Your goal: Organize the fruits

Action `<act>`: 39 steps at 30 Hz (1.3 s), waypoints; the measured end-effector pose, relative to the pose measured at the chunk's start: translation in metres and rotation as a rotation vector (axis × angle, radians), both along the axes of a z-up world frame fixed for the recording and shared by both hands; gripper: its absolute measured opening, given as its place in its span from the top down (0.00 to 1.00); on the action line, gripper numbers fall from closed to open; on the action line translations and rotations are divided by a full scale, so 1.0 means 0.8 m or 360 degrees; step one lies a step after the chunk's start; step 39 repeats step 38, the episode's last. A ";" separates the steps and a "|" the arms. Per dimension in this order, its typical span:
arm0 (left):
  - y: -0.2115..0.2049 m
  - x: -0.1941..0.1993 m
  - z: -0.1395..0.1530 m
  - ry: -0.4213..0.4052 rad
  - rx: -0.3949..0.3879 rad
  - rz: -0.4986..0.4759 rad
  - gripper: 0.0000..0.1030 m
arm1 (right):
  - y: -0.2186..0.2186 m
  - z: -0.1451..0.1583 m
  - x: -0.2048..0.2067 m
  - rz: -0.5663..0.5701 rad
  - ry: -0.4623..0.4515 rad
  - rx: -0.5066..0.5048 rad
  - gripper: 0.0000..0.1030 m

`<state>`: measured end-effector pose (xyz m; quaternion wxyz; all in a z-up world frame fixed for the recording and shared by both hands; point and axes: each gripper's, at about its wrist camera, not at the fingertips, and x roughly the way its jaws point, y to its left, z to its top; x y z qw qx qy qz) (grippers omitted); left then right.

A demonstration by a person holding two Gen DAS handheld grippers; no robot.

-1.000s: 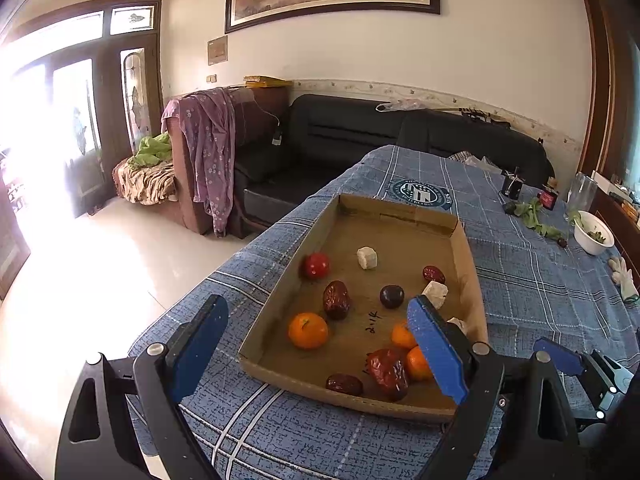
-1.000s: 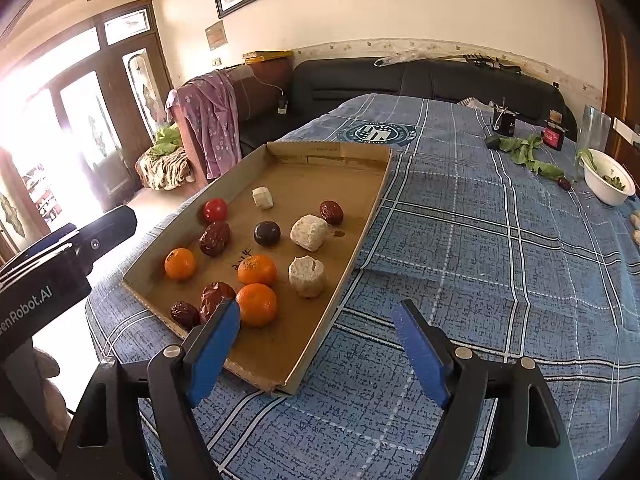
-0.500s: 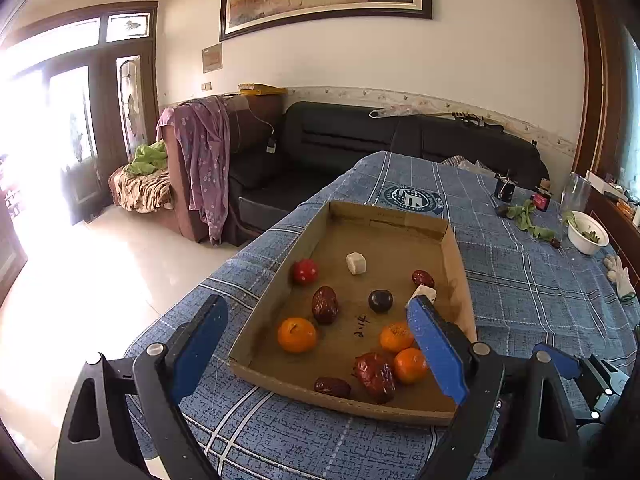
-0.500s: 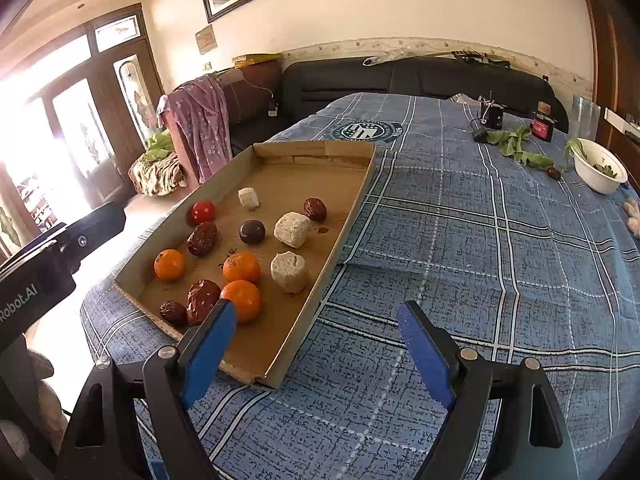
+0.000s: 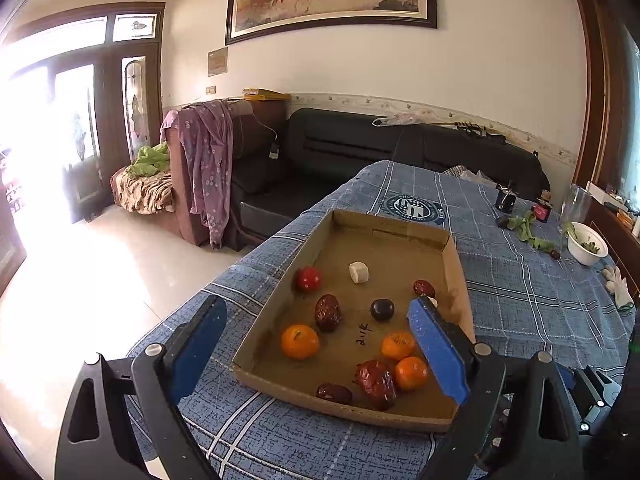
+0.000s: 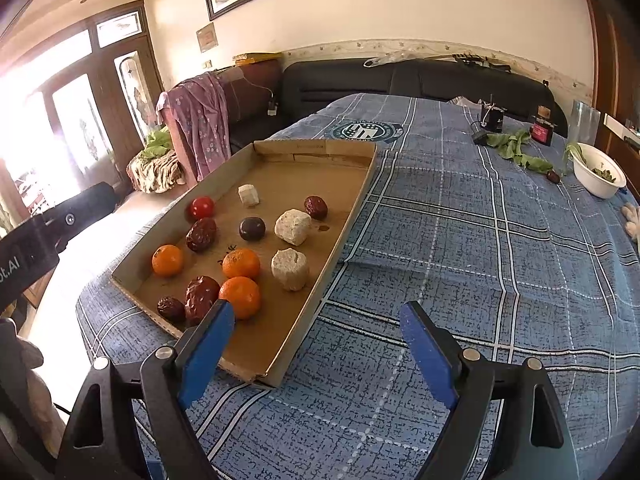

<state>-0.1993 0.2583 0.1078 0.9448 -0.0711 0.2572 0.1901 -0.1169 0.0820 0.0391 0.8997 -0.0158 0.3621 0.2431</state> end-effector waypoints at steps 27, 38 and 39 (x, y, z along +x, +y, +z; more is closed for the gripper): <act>0.032 -0.042 0.014 -0.0246 -0.0001 0.0249 0.00 | 0.044 0.034 -0.036 0.0157 -0.0310 -0.0166 0.08; 0.056 -0.054 0.012 -0.0207 -0.0069 0.0338 0.00 | 0.073 0.020 -0.034 0.0256 -0.0237 -0.0181 0.07; 0.056 -0.054 0.012 -0.0207 -0.0069 0.0338 0.00 | 0.073 0.020 -0.034 0.0256 -0.0237 -0.0181 0.07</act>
